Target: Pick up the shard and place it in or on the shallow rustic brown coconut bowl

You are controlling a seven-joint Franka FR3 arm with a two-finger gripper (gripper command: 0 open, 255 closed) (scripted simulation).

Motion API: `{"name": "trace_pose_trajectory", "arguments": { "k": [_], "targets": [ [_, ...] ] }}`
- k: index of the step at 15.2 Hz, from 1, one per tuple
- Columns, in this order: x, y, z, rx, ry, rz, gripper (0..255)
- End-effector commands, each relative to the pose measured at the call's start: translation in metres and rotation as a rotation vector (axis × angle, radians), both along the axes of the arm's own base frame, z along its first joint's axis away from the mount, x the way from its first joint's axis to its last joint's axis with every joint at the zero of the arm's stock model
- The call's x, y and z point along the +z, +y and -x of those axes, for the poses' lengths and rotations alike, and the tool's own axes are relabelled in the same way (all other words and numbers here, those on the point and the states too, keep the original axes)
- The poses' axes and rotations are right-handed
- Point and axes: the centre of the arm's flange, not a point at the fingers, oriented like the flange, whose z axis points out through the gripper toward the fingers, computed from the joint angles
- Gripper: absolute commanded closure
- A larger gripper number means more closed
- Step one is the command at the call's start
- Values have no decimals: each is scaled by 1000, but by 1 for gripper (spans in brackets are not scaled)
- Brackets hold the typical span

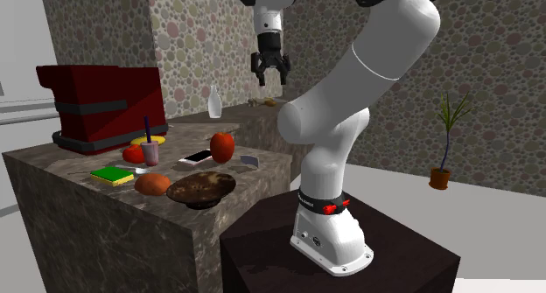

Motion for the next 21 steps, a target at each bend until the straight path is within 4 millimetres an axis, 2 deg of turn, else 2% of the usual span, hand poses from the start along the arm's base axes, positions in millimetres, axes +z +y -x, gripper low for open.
{"name": "trace_pose_trajectory", "arguments": {
  "k": [1, 11, 21],
  "targets": [
    [0, 0, 0, 0, 0, 0, 0],
    [-123, 49, -19, 142, -96, 105, 0],
    [-249, 87, -44, 285, -192, 210, 0]
  ]
}}
